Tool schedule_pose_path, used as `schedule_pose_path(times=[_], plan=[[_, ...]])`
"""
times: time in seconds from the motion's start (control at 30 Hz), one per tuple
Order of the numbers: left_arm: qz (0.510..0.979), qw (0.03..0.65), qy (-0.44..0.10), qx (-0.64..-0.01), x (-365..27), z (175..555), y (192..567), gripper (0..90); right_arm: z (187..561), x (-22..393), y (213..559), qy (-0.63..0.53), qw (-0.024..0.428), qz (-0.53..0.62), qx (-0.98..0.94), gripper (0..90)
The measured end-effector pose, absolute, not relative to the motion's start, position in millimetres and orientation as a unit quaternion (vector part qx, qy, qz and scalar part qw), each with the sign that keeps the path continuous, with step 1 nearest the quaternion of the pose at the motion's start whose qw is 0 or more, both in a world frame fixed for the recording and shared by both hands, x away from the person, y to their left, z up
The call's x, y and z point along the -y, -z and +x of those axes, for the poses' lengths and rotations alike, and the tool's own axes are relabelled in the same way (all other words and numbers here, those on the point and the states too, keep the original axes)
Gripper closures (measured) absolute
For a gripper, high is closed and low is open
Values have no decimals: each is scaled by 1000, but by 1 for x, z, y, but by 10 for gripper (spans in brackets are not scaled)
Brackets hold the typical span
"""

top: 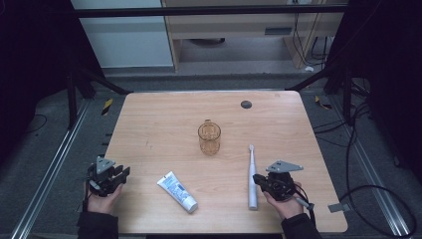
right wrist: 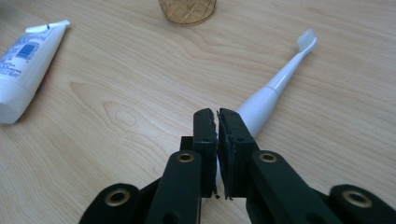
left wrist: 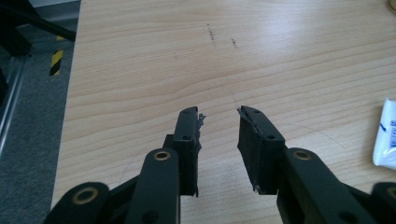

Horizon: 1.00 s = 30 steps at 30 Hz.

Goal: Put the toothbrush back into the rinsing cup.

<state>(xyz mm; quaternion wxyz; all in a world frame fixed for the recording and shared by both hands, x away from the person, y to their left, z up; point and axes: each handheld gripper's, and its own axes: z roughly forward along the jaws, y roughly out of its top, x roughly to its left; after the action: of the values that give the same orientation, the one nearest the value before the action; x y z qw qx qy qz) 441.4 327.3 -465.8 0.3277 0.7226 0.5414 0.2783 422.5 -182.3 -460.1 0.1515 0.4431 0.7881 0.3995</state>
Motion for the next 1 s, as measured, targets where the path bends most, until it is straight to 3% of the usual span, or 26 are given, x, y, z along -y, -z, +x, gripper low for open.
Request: schedule_pose_path(times=[0.6,1.0], plan=[[712,321,-292,-552,-329,441,464,830,426,165,474,-379,126,431,-809,896],[713,324,-287,-551,-329,441,465,801,428,166,478,-366,122,434,-814,891]])
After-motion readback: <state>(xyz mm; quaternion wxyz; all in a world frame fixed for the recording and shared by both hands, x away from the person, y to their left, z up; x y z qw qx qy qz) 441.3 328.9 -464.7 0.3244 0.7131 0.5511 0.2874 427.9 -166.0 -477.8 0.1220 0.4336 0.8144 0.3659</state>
